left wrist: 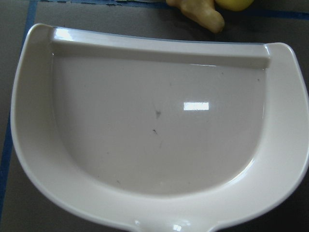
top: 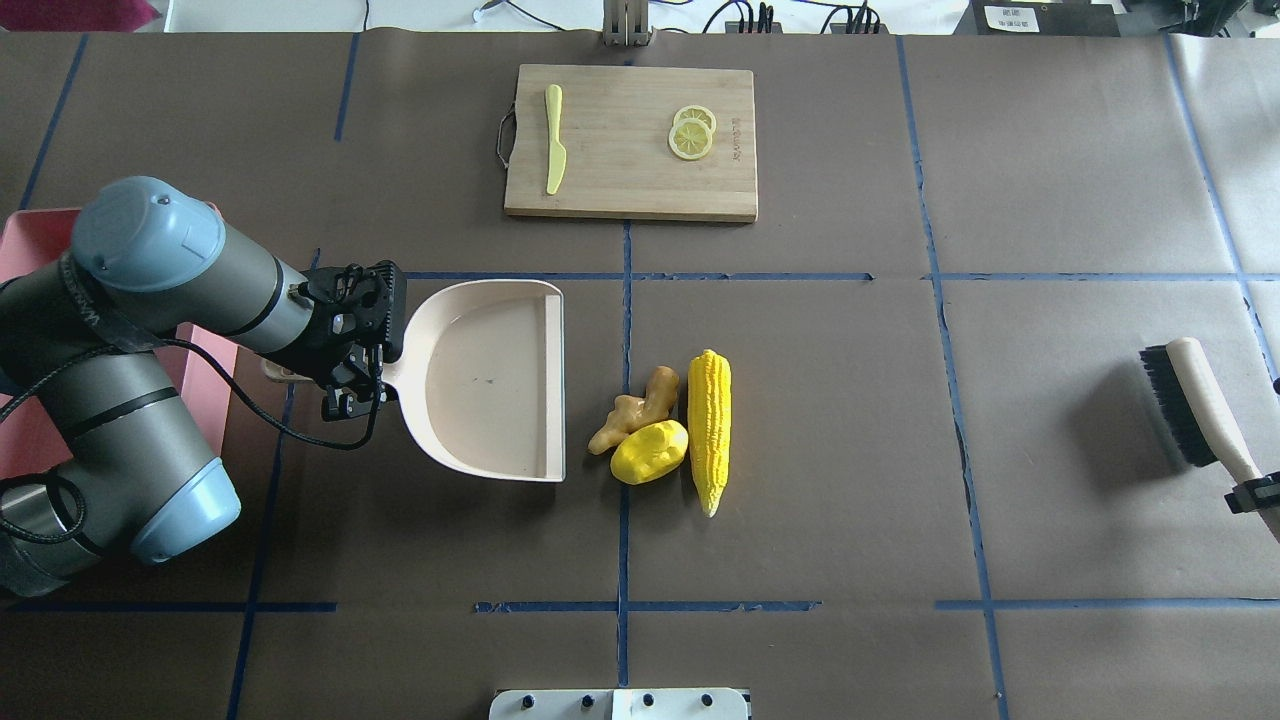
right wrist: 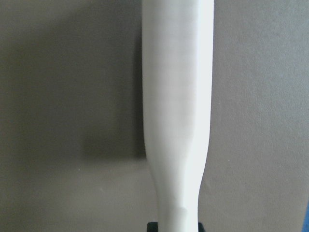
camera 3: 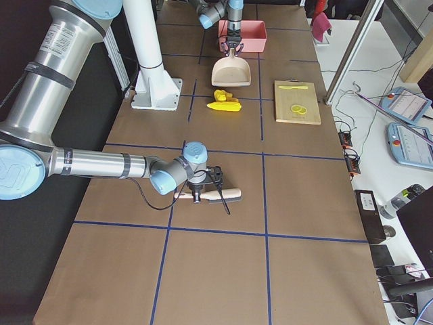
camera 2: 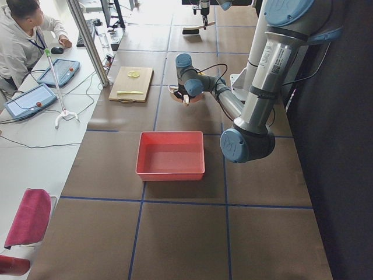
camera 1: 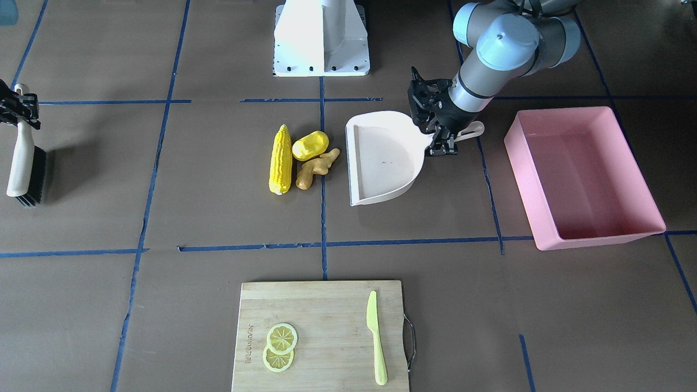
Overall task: Sweep and dump trash into bin
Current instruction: 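Rotate the dustpan with the left gripper so its mouth faces the vegetables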
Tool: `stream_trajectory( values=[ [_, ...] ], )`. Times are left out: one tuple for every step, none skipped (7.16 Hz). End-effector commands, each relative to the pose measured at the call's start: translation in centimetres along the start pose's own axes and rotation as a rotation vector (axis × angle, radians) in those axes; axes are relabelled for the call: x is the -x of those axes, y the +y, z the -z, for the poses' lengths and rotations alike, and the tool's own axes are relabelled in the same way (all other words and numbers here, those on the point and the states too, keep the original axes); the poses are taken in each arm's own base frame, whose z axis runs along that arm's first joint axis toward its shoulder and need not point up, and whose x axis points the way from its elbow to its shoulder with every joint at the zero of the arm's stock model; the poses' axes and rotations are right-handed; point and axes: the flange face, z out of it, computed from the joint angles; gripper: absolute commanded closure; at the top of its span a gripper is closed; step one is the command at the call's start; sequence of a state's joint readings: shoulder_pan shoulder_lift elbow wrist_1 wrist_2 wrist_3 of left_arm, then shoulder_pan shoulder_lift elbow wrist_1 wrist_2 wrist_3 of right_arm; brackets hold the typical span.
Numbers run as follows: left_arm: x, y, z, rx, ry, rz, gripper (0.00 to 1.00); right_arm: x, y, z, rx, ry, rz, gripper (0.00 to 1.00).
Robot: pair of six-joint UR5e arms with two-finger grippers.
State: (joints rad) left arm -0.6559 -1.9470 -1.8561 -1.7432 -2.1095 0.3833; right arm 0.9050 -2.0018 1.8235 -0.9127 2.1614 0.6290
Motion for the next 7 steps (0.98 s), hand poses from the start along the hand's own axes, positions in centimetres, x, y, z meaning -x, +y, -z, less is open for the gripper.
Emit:
stream_trajectory(
  values=[
    [-1.4,-1.1,-2.0,0.040,0.003,-0.021,1.00,0.0,0.0,0.0,0.001,0.001,-0.001,1.00],
    [-1.7,-1.2,-2.7,0.048,0.006,-0.026,1.00,0.0,0.0,0.0,0.001,0.001,-0.001,1.00],
    [-1.8,-1.4,-2.8,0.048,0.007,-0.023,1.00,0.0,0.0,0.0,0.001,0.001,-0.001,1.00],
    [-1.9,-1.7,-3.2,0.051,0.012,-0.019,1.00,0.0,-0.1,0.0,0.000,0.000,0.000,1.00],
    [-1.6,-2.1,-3.5,0.052,0.013,-0.015,1.00,0.0,0.0,0.0,0.001,-0.003,0.000,1.00],
    [-1.5,-2.1,-3.9,0.055,0.017,0.003,1.00,0.2,-0.1,0.0,0.001,-0.007,0.000,1.00],
    [-1.8,-2.8,-4.8,0.059,0.028,0.012,1.00,0.2,-0.2,0.0,0.000,-0.007,0.000,1.00]
  ],
)
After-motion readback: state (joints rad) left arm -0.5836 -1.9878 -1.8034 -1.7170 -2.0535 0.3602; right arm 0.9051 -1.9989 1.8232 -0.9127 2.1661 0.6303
